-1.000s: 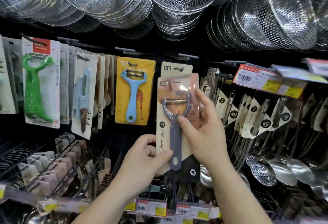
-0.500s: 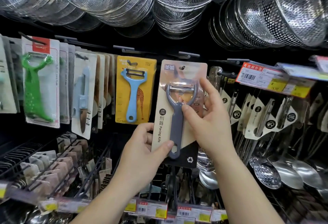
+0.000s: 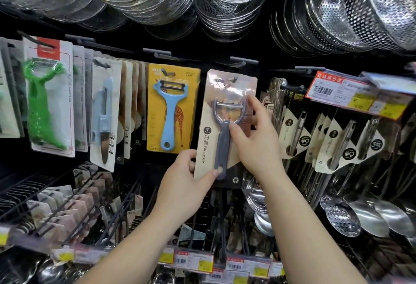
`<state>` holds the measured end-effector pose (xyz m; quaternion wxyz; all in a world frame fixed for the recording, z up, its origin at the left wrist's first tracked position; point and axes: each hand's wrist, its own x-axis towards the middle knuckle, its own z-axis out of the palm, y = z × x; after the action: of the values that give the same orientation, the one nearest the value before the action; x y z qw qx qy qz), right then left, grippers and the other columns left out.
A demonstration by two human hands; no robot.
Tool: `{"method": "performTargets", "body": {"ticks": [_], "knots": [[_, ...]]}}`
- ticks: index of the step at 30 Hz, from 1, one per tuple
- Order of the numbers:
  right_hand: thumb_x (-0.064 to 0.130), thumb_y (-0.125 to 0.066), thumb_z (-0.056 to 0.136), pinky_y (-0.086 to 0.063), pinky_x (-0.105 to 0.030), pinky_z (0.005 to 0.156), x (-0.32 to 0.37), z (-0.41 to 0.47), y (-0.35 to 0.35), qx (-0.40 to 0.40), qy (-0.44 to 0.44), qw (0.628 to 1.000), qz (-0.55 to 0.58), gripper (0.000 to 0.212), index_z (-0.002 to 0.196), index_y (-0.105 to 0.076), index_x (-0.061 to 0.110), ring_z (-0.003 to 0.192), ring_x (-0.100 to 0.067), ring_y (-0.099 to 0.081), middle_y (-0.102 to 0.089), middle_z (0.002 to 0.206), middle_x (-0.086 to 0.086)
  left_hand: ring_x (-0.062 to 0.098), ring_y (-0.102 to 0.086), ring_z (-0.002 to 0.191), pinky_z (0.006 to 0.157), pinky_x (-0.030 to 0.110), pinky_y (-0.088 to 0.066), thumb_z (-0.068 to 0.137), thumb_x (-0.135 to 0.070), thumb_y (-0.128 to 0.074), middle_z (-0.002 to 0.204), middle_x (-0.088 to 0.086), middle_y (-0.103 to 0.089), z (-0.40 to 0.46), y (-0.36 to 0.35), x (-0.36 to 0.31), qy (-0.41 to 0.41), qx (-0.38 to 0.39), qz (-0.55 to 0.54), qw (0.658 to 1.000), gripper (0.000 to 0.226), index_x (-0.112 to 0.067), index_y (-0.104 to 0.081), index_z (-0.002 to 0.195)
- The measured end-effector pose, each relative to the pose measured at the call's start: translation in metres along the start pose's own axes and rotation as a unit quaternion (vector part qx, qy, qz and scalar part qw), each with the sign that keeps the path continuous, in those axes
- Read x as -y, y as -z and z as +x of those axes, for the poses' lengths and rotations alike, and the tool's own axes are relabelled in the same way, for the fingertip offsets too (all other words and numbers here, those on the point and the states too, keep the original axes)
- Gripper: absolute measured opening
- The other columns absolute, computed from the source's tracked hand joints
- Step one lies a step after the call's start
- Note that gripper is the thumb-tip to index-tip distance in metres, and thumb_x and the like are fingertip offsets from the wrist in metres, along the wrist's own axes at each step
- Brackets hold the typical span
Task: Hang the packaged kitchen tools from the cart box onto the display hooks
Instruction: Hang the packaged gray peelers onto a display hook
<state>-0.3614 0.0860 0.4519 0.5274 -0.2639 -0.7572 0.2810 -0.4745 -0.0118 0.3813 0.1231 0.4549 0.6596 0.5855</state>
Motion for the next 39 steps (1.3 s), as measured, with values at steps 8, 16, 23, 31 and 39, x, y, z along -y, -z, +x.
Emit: {"method": "performTargets", "body": {"ticks": [8, 16, 23, 31, 39], "knots": [[0.021, -0.057, 0.097, -0.044, -0.02, 0.087, -0.017, 0.026, -0.024, -0.024, -0.024, 0.996, -0.077, 0.064, 0.152, -0.028, 0.04, 0.101, -0.002, -0.053, -0.056, 0.126, 0.001, 0.007, -0.065, 0.1, 0.086, 0.032, -0.056, 0.089, -0.027, -0.074, 0.108, -0.017, -0.063, 0.03, -0.016, 0.016, -0.026, -0.001, 0.041, 0.999, 0.043, -0.035, -0.049, 0.123], [0.02, -0.054, 0.1, -0.034, -0.016, 0.087, -0.022, 0.03, -0.035, -0.052, -0.037, 0.995, -0.081, 0.066, 0.155, -0.023, 0.036, 0.106, -0.001, -0.041, -0.046, 0.138, -0.002, 0.013, -0.058, 0.114, 0.099, 0.04, -0.053, 0.088, -0.03, -0.073, 0.128, -0.007, -0.057, 0.044, -0.018, 0.031, -0.016, 0.021, 0.074, 0.997, 0.061, -0.029, -0.045, 0.142], [0.021, -0.054, 0.1, -0.039, -0.019, 0.101, -0.028, -0.001, -0.043, -0.048, -0.052, 0.994, -0.081, 0.069, 0.157, -0.019, 0.034, 0.12, 0.002, -0.044, -0.041, 0.145, -0.001, 0.02, -0.038, 0.142, 0.117, 0.042, -0.036, 0.092, -0.041, -0.067, 0.153, 0.003, -0.04, 0.03, 0.0, 0.049, 0.002, 0.071, 0.144, 0.987, 0.078, -0.022, -0.027, 0.156], [0.02, -0.059, 0.098, -0.022, 0.0, 0.098, -0.041, -0.086, -0.029, -0.036, -0.09, 0.979, -0.177, 0.058, 0.152, -0.036, 0.023, 0.131, -0.003, -0.039, -0.044, 0.144, 0.003, 0.023, -0.026, 0.147, 0.12, 0.039, -0.021, 0.096, -0.048, -0.058, 0.157, 0.0, -0.034, -0.03, 0.021, 0.083, -0.041, 0.172, 0.265, 0.948, 0.069, -0.023, -0.031, 0.155], [0.02, -0.063, 0.093, -0.031, -0.03, 0.113, -0.063, -0.181, 0.031, -0.062, -0.175, 0.933, -0.31, 0.054, 0.145, -0.048, 0.019, 0.134, -0.023, -0.043, -0.052, 0.141, -0.007, 0.024, -0.021, 0.148, 0.122, 0.037, -0.014, 0.096, -0.047, -0.056, 0.158, 0.004, -0.031, -0.076, -0.03, 0.074, -0.121, 0.284, 0.24, 0.92, 0.068, -0.022, -0.032, 0.154]]}}
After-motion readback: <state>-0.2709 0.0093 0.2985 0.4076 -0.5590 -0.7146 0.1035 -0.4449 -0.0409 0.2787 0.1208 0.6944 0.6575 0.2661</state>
